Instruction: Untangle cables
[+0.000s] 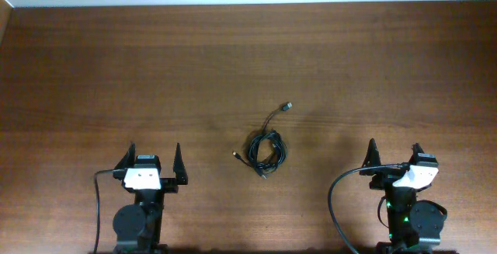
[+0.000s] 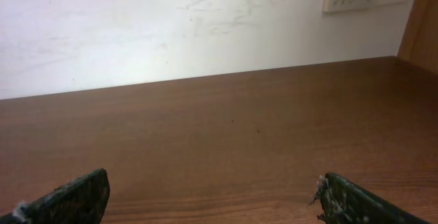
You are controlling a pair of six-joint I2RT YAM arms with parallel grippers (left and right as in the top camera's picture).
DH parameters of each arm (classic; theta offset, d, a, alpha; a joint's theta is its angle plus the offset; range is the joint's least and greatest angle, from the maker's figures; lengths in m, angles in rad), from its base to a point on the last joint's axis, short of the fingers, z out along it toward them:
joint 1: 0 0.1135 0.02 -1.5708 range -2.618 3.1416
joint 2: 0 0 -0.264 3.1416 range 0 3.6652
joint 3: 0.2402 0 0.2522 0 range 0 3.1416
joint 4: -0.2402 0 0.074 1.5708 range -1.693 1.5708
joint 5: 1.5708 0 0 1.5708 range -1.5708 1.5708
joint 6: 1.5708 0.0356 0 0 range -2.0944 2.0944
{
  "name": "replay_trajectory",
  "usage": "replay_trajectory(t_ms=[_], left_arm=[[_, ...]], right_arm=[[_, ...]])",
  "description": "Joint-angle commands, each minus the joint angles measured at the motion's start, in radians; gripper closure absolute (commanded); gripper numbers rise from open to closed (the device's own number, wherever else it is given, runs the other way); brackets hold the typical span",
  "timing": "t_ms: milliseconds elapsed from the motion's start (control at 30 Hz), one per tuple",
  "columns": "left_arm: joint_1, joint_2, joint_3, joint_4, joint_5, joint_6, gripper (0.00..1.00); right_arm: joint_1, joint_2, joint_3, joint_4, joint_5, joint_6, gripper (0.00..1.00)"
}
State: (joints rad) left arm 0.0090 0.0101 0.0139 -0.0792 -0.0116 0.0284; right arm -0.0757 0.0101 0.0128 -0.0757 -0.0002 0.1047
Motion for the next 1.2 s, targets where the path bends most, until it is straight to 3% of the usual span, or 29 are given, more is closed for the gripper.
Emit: replay_trajectory(t_ms=[0,467,533,833,933,1033,1167], left_arm=[[0.007,-0.005,-0.005,-0.004,0.0,-0.014,0.01],[0.007,-0.005,-0.005,0.049,0.008,-0.016,0.01],[0.007,-0.005,-0.005,0.118,0.152,-0.017,0.01],[0.007,0.009,0.063,0.143,0.323,-0.018,0.01],[0.007,0.093,0.241,-0.077,0.323,-0.018,0.01],[0.007,0.201,0.426,-0.27,0.323,-0.126,0.01],[0.007,0.423,0.621,-0.416,0.412,-0.148,0.01]], right_arm=[[0.003,-0.004,-0.007,-0.005,0.005,0.005,0.02],[0.003,-0.004,-0.007,-0.005,0.005,0.005,0.02],[0.003,-0.004,-0.007,-0.005,0.005,0.005,0.02],[0.003,-0.004,-0.007,-0.005,0.005,0.005,0.02],[0.003,-0.004,-0.007,-0.005,0.005,0.005,0.02],[0.003,-0.004,-0.007,-0.005,0.005,0.005,0.02],[0.003,-0.004,-0.007,-0.005,0.005,0.005,0.02]])
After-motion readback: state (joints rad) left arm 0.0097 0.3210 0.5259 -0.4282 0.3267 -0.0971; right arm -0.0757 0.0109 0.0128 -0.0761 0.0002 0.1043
